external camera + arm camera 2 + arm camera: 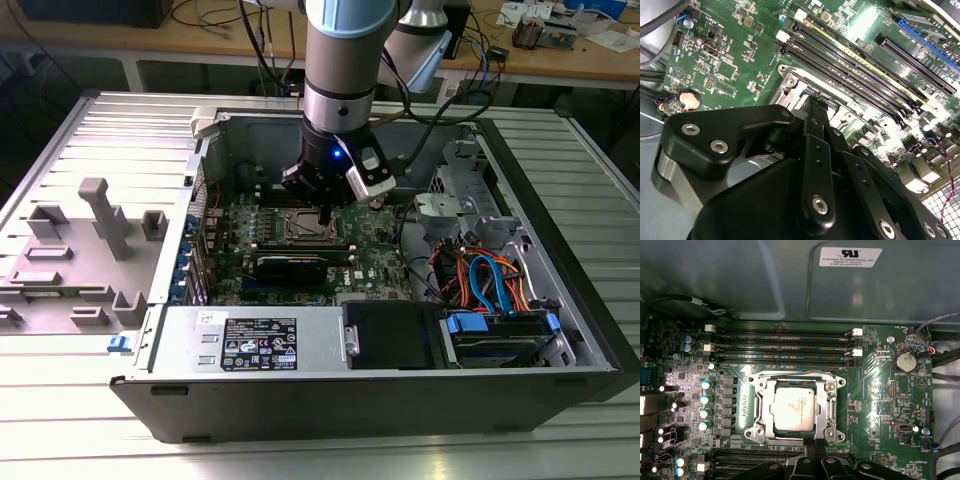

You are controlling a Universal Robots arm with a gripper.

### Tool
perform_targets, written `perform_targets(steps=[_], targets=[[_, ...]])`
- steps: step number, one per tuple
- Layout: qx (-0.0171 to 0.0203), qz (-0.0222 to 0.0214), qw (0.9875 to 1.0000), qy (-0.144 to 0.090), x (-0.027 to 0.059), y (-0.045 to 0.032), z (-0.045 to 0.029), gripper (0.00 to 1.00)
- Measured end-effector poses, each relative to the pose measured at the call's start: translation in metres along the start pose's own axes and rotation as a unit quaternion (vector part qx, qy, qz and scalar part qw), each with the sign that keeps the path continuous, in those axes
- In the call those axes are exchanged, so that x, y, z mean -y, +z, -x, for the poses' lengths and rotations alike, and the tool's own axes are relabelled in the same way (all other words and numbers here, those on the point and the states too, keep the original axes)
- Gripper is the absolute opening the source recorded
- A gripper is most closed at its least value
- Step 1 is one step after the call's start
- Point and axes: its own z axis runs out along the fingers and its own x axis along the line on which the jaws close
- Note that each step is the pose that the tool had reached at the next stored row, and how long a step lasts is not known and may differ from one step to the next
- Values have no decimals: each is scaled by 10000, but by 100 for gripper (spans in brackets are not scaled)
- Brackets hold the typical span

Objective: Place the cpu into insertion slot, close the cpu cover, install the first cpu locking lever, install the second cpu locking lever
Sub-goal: 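Install the second cpu locking lever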

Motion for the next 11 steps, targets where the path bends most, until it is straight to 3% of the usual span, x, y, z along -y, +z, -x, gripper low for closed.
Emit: perform_targets(steps=[5, 8, 10, 11], targets=[[0, 6, 10000, 0, 5, -1, 0, 11], [3, 87, 10000, 0, 24, -1, -7, 11], [6, 179, 9998, 0, 51, -2, -18, 11], [6, 201, 9998, 2, 63, -3, -30, 11]])
